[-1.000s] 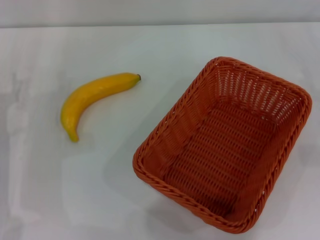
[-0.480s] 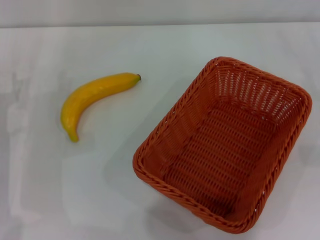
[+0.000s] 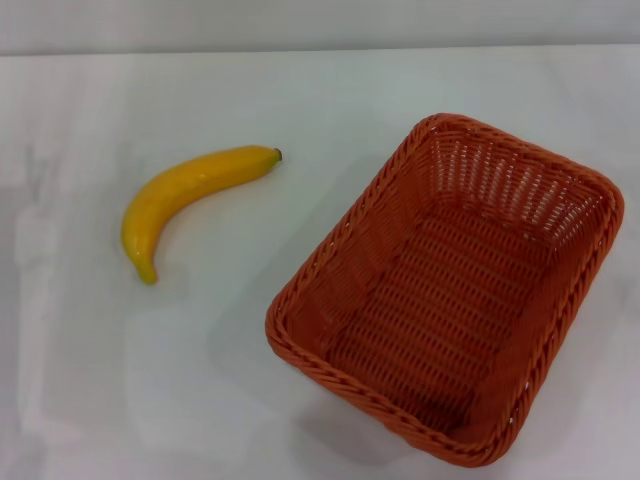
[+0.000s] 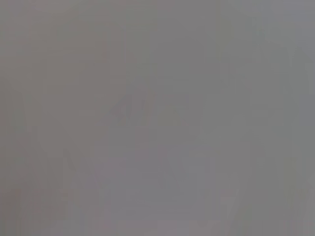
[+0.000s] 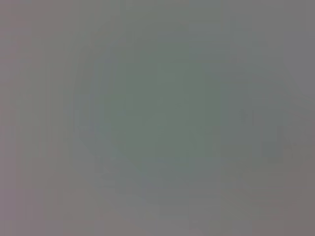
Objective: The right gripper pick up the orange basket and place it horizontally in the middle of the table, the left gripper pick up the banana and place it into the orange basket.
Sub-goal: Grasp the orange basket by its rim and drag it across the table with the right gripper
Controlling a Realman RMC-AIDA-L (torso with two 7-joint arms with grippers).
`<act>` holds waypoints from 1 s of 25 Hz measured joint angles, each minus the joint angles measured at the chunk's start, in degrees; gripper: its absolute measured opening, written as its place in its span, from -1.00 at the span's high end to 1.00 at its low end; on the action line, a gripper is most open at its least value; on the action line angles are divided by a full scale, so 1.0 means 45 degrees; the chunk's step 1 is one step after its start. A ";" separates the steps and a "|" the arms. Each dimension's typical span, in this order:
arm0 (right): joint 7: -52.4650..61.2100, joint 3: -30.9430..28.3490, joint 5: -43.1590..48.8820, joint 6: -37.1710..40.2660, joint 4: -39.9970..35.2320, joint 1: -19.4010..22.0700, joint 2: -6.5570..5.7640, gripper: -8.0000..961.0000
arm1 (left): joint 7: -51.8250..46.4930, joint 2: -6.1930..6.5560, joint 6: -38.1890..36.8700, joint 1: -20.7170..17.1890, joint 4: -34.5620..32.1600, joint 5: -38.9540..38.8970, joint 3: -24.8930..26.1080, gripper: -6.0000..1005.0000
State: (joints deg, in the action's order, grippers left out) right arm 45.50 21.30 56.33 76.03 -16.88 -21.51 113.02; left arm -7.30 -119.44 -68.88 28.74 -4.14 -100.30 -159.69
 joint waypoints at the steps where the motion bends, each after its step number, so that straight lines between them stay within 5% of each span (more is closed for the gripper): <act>1: 0.1353 0.0448 0.0053 0.0113 -0.0158 -0.0008 -0.0212 -0.61 | 0.0000 -0.0001 0.0006 0.0000 -0.0006 0.0004 0.0000 -0.72; 3: 0.3606 0.1271 0.0078 0.0414 -0.0419 -0.0039 -0.0640 -0.61 | 0.0000 0.0000 0.0013 0.0000 -0.0015 0.0012 -0.0001 -0.72; 4: 0.5772 0.2240 0.0080 0.0894 -0.0681 -0.0153 -0.1173 -0.61 | 0.0000 0.0000 0.0015 0.0001 -0.0018 0.0000 0.0000 -0.72; 6: 0.7074 0.3025 0.0082 0.1204 -0.0846 -0.0283 -0.1624 -0.61 | 0.0000 0.0000 0.0019 -0.0001 -0.0050 0.0002 0.0000 -0.72; 11: 1.1019 0.5734 0.0384 0.1991 -0.1326 -0.1087 -0.3274 -0.61 | 0.0000 0.0013 0.0029 0.0000 -0.0155 0.0008 0.0000 -0.72; 16: 1.3430 0.6440 0.3380 0.2934 -0.1591 -0.2667 -0.4584 -0.61 | 0.0000 0.0018 0.0034 0.0057 -0.0153 0.0018 0.0000 -0.72; 22: 1.5730 0.6462 0.8602 0.3542 -0.2659 -0.4847 -0.5334 -0.61 | 0.0015 0.0020 0.0034 0.0123 -0.0154 0.0128 -0.0019 -0.72; 25: 1.6130 0.6473 0.9632 0.3798 -0.2770 -0.5460 -0.5481 -0.61 | 0.0016 0.0029 0.0034 0.0132 -0.0153 0.0343 -0.0020 -0.72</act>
State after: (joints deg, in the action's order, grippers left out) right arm 118.08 50.43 99.67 93.12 -29.34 -46.08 88.35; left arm -7.22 -119.31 -68.73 29.33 -4.83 -98.76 -159.79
